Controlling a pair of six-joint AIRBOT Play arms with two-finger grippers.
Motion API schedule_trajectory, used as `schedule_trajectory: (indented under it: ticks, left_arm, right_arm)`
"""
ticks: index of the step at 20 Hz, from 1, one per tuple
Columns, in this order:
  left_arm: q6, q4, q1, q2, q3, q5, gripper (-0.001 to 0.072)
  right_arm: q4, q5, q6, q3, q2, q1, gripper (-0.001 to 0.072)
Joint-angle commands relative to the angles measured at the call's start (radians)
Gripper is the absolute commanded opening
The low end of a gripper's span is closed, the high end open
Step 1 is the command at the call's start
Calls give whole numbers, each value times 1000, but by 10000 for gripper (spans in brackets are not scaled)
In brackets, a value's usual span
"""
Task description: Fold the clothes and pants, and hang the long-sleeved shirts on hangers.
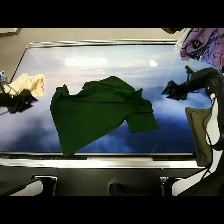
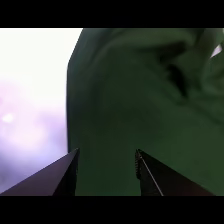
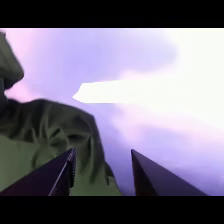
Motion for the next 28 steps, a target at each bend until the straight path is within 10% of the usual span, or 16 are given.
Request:
schedule_trajectory:
  ticks: [1,8,10,14,28]
  left_arm:
    - [3,2,27,120,-179,-2,411]
    - [1,2,27,115,-193,-45,412]
    - [-24,1,37,116,-200,-107,718]
    - [-1,-42,92,195,-360,-130,720]
    - [40,-257,-60,320,-806,-35,720]
  right_arm:
    - [64,-49,-71,-6,-77,14,417]
    - [100,-47,-89,-6,-159,104,415]
    - [99,-54,-88,-8,-167,121,401]
    - [102,-51,-86,-8,-166,127,41]
    - [102,-75,-44,-7,-67,128,30]
